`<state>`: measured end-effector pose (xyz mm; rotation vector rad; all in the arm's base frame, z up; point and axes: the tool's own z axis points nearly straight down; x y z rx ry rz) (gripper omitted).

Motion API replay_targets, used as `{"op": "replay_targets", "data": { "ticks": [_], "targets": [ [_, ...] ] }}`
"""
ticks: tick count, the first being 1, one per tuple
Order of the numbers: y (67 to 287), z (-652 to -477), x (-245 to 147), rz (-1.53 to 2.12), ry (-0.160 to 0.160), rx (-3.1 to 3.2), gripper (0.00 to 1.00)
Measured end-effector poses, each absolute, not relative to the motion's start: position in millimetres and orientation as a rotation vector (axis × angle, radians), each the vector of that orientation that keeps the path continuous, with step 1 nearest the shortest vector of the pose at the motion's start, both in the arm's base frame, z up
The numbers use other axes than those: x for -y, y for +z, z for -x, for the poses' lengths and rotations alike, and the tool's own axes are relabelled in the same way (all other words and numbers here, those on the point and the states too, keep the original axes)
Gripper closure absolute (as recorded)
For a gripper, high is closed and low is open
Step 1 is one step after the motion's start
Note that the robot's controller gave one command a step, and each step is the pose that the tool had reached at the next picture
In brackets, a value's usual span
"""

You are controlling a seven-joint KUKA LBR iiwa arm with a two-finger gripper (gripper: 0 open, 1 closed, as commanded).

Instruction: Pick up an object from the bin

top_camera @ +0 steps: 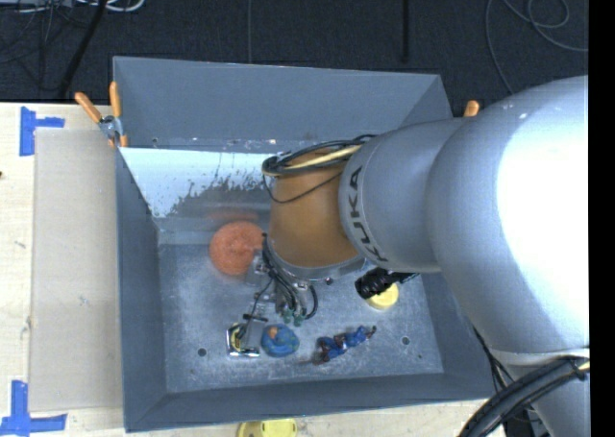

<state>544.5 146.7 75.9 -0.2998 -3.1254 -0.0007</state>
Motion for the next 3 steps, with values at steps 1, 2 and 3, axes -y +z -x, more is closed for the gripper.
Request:
{"op": "replay_targets", "data": {
  "ticks": [1, 2, 3],
  "targets": [
    [73.9, -523.2, -127.7, 0.432, -0.006, 3.114, 0.0],
    [77.0, -501.6, -105.8, 0.604, 0.006, 3.078, 0.0],
    [75.4, -488.3, -146.1, 0.632, 0.002, 3.074, 0.0]
  ]
}}
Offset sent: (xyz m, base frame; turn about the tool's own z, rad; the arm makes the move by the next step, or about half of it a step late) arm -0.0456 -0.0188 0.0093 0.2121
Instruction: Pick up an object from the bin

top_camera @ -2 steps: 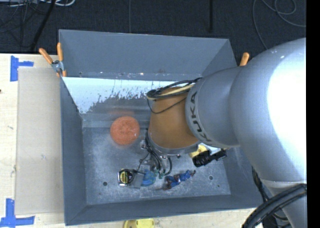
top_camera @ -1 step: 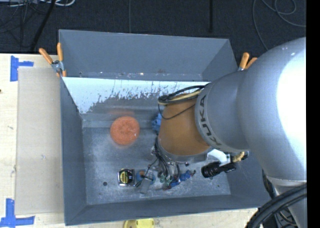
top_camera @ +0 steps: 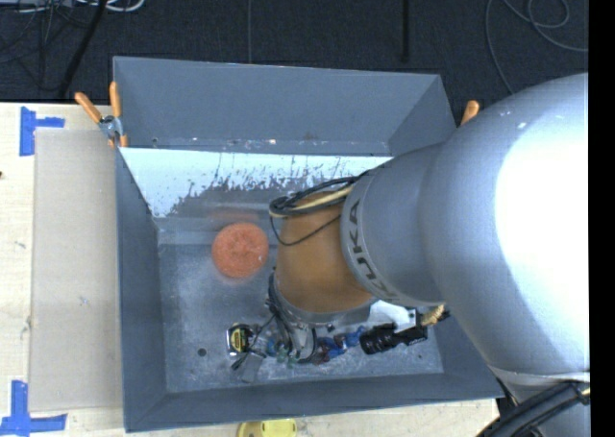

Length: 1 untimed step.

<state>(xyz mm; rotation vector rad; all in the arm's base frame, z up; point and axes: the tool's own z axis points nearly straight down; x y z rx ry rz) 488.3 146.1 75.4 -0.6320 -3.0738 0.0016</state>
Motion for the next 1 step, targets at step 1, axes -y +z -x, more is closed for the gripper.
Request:
{"op": "replay_targets", "data": {
  "ticks": [1],
  "targets": [
    [71.2, -472.2, -143.7, 0.925, -0.006, 3.001, 1.0]
  ]
}}
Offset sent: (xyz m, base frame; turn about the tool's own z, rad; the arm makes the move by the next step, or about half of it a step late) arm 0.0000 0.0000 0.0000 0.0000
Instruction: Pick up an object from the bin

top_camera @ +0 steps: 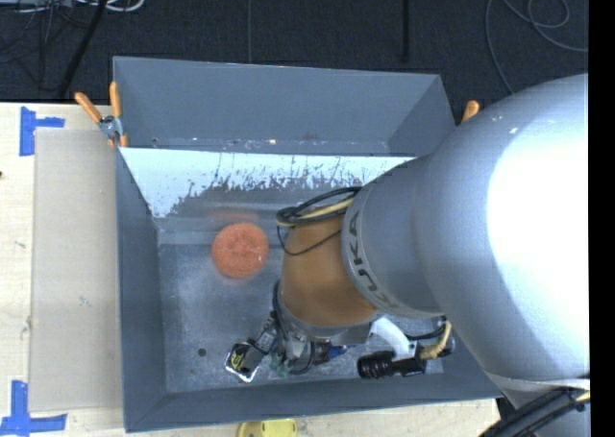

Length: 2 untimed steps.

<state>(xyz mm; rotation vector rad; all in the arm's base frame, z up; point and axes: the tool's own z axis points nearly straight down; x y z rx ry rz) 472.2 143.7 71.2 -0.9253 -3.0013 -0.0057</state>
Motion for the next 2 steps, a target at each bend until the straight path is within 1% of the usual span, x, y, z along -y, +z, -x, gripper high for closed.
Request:
{"op": "replay_targets", "data": {
  "ticks": [1, 2],
  "targets": [
    [70.9, -471.8, -142.4, 0.93, -0.005, 3.0, 1.0],
    [109.2, -478.3, -138.8, 0.922, 0.009, 2.993, 1.0]
  ]
}}
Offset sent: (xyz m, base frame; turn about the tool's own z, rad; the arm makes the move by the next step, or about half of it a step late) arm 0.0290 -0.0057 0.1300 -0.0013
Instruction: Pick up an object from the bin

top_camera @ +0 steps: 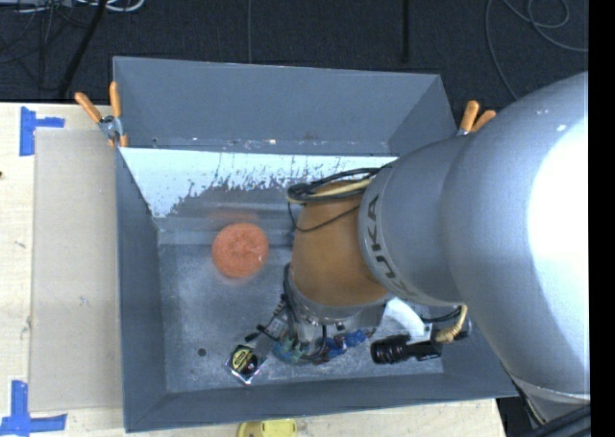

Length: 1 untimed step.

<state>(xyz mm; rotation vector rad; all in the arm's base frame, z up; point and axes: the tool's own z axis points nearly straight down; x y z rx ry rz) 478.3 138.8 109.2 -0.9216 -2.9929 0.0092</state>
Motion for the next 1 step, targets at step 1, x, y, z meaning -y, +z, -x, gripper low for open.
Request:
{"op": "replay_targets", "data": {
  "ticks": [1],
  "targets": [
    [73.5, -492.2, -84.4, 0.903, 0.003, 3.004, 0.0]
  ]
}}
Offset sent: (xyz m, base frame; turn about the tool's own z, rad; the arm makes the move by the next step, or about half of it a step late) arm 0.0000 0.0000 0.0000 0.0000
